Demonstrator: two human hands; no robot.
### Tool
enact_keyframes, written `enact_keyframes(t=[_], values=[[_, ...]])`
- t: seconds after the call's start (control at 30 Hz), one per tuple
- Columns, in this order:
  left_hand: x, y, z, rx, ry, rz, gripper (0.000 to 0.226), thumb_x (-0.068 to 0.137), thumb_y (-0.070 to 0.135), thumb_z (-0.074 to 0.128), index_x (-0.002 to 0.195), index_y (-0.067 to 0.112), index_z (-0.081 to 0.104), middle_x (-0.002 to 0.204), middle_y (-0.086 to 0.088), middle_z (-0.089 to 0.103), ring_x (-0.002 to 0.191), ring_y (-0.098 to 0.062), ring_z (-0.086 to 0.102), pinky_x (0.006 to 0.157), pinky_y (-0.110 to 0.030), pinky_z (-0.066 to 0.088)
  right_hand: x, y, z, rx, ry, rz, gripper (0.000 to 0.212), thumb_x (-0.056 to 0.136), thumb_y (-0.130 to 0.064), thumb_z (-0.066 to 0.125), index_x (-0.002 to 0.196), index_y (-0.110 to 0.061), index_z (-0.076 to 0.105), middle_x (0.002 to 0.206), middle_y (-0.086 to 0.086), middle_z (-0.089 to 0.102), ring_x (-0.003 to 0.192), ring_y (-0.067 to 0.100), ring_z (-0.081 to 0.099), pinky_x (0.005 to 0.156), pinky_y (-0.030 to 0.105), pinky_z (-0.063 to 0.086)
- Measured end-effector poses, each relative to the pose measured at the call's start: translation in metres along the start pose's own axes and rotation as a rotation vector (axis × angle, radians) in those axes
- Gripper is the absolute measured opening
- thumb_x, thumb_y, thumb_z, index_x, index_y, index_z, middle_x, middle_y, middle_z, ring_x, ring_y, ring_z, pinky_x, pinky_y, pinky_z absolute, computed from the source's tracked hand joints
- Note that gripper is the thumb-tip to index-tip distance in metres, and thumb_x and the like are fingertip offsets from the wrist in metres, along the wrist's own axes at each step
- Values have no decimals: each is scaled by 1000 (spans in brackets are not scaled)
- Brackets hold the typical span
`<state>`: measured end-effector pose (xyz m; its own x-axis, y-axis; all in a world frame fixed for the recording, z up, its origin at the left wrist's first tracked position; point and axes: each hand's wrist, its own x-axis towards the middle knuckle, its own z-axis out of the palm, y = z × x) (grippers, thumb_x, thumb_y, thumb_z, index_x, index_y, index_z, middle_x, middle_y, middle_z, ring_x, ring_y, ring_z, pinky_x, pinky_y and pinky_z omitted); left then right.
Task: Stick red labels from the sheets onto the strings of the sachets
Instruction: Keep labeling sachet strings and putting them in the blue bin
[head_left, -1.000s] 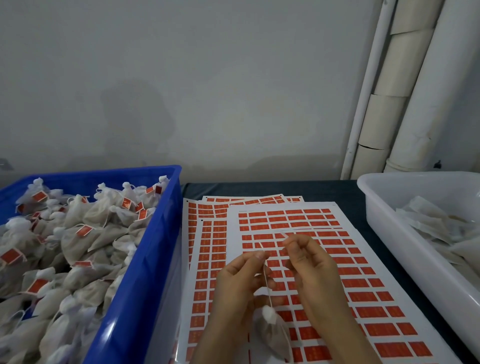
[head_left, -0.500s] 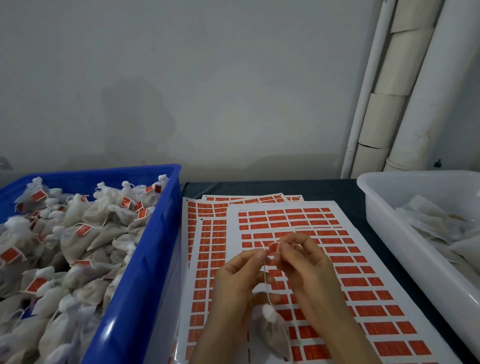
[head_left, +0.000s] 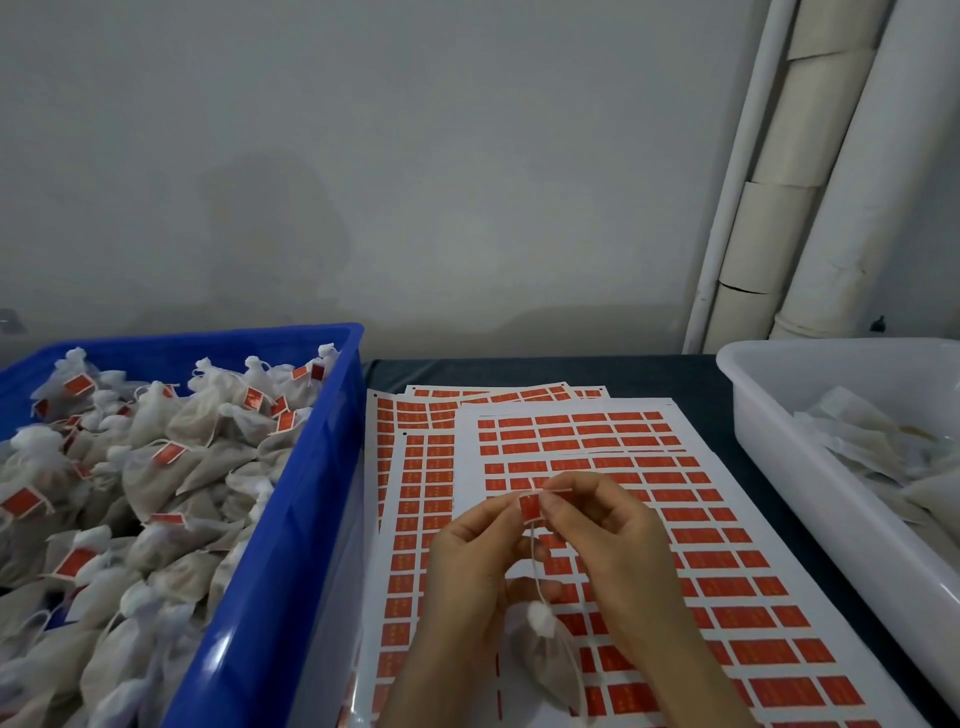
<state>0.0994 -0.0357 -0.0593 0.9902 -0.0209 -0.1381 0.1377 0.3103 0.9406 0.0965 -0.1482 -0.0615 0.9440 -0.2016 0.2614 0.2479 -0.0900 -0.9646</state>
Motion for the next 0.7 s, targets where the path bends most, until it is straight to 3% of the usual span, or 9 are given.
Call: enact_keyframes(t=[0.13,0.53,0.7], values=[[0,-1,0,23,4,-4,16,88,24,61,83,25,77,83,-2,74,68,-17,71,59,-33,55,0,0,0,-35,4,-11,7,79,-26,67,81,-32,64,81,-30,65,82,-11,61,58,1,43],[1,-1,0,71,-28,22,26,94,29,50,91,16,73,85,-7,73,69,-21,69,55,-33,54,1,3,0,-41,72,0,7,79,-26,68,80,-31,63,78,-32,64,80,-12,60,56,1,43],[-2,-2,3,194,-60,113,32,63,48,67,86,28,75,81,3,73,71,-19,69,53,-27,53,2,5,-2,-7,91,35,13,82,-24,66,83,-36,63,73,-30,65,75,-7,64,52,4,44]])
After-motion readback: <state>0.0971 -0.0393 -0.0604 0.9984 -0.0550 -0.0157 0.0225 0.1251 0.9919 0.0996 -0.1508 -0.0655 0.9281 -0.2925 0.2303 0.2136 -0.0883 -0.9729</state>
